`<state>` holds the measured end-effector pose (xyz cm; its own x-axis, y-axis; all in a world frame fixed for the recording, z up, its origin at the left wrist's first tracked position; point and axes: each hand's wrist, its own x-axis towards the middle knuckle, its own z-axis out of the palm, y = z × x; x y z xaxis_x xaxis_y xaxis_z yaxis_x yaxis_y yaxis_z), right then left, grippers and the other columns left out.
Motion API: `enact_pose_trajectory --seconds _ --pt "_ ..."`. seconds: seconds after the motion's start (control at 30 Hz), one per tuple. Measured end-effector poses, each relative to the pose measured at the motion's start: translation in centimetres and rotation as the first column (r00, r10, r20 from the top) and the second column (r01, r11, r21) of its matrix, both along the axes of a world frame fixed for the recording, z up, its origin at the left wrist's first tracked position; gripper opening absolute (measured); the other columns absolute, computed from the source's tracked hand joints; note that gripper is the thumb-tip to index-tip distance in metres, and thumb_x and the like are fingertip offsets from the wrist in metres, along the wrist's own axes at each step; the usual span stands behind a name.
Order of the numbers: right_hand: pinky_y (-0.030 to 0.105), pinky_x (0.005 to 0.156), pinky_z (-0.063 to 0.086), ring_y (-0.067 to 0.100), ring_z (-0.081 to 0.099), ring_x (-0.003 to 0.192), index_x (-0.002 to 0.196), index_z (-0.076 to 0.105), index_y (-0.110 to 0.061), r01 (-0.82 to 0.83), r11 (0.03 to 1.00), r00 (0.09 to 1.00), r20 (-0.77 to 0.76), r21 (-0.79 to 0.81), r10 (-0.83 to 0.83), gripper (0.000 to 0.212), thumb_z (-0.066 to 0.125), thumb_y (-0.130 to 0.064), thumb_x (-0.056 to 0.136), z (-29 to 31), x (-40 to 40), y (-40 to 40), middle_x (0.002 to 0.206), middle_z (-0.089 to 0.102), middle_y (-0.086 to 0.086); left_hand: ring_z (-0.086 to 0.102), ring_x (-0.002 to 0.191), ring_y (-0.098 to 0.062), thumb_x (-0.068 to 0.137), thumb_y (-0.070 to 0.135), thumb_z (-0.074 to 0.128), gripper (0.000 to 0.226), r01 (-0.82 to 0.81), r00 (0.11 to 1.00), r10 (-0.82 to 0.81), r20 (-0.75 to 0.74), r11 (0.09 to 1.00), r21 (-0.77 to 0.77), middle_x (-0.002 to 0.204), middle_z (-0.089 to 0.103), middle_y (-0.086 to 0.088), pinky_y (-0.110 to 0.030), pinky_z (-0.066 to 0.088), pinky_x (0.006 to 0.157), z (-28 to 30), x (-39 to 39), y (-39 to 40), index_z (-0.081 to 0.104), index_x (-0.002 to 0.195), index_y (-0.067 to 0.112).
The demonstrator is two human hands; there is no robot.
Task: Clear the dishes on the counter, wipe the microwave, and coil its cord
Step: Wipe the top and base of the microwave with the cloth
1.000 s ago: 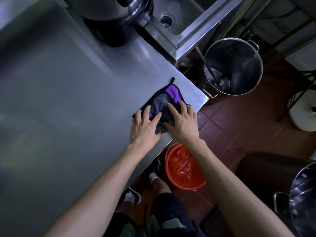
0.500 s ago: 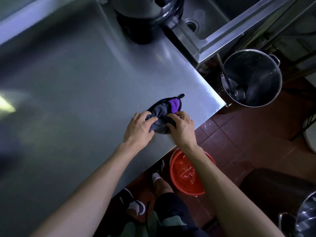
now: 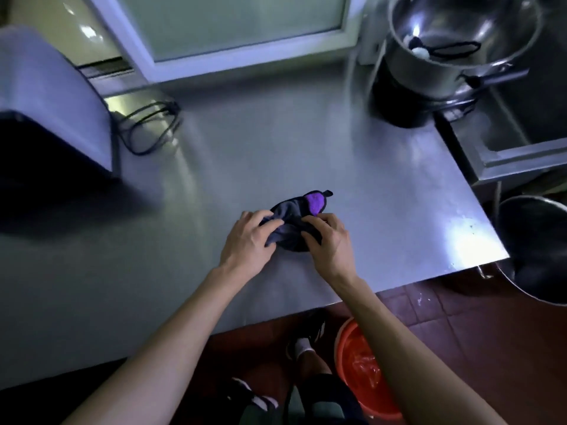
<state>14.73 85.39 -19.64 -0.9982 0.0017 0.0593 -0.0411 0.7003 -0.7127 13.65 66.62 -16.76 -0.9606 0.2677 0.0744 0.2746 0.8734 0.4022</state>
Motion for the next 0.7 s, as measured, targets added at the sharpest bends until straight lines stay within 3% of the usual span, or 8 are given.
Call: enact_pose_trajectory --seconds 0.27,0.7 --pt "0.053 0.08 0.051 0.037 0.061 0.096 0.119 0.07 -0.007 -0.222 0.974 0.963 -0.151 0.032 0.224 0.031 0.072 -0.009 0.088 5.0 4.4 -14.8 0.109 0.063 0.015 0.056 0.102 -0.033 0.071 -0.001 0.073 0.049 -0.199 0.972 0.201 -0.118 0.98 0.028 0.12 0.063 -0.004 -0.044 0.054 0.084 4.4 8.8 -15.0 0.071 0.116 0.015" --pt "0.052 0.082 0.051 0.035 0.061 0.101 0.12 0.071 -0.008 -0.427 0.9 0.836 -0.34 0.089 0.431 0.031 0.073 -0.01 0.088 11.7 11.8 -33.7 0.113 0.063 0.014 0.057 0.106 -0.029 0.075 -0.001 0.075 0.05 -0.396 0.884 0.393 -0.252 0.917 0.043 0.125 0.062 -0.001 -0.043 0.055 0.082 10.8 20.4 -33.4 0.069 0.122 0.017"
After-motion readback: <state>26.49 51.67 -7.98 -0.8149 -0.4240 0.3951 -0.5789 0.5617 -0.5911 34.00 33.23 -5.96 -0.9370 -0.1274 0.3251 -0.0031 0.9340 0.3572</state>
